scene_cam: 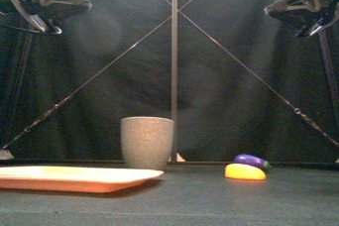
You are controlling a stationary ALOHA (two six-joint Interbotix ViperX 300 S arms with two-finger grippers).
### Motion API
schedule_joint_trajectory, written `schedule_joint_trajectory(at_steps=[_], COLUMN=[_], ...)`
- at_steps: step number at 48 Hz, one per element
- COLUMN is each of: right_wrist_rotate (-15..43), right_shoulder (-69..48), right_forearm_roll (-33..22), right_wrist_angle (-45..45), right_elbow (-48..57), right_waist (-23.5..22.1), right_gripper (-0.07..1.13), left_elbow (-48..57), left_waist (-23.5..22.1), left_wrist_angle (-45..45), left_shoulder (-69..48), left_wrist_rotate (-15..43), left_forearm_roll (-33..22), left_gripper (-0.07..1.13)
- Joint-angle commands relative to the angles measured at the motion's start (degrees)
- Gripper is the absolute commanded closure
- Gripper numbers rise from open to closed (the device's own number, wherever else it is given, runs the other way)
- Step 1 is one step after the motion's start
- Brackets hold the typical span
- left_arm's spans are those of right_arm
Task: Pick the eggplant then place it in the grey bowl
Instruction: Pick the eggplant
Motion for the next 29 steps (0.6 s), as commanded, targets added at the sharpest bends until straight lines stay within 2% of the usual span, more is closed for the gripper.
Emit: schedule_joint_trajectory(at_steps=[1, 11, 19, 24, 29], right_wrist_rotate=[0.18, 1.93, 2.37, 2.37, 2.46], right_shoulder=[1.58, 7.38, 14.85, 18.98, 23.03], right_forearm_roll=[0.44, 5.45, 10.55, 10.81, 10.9], right_wrist_angle=[0.09, 1.23, 9.49, 15.82, 19.42], right_elbow=[-0.79, -1.93, -4.48, -5.19, -5.36], right_waist=[-2.2, -11.16, -19.07, -21.8, -23.55], right_gripper=[1.07, 1.01, 0.94, 0.8, 0.56], left_elbow=[-1.49, -1.32, -1.32, -1.14, -1.14], left_waist=[0.26, 0.26, 0.35, 0.26, 0.26], left_wrist_angle=[-0.62, -0.62, -0.35, -0.26, -0.18], left_shoulder=[-0.26, -0.35, -0.44, -0.35, -0.44], left_wrist_rotate=[0.09, 0.18, 0.18, 0.26, 0.26], left_forearm_roll=[0.0, 0.53, 0.7, 0.7, 0.7], left_gripper=[1.12, 1.09, 1.09, 1.09, 1.09])
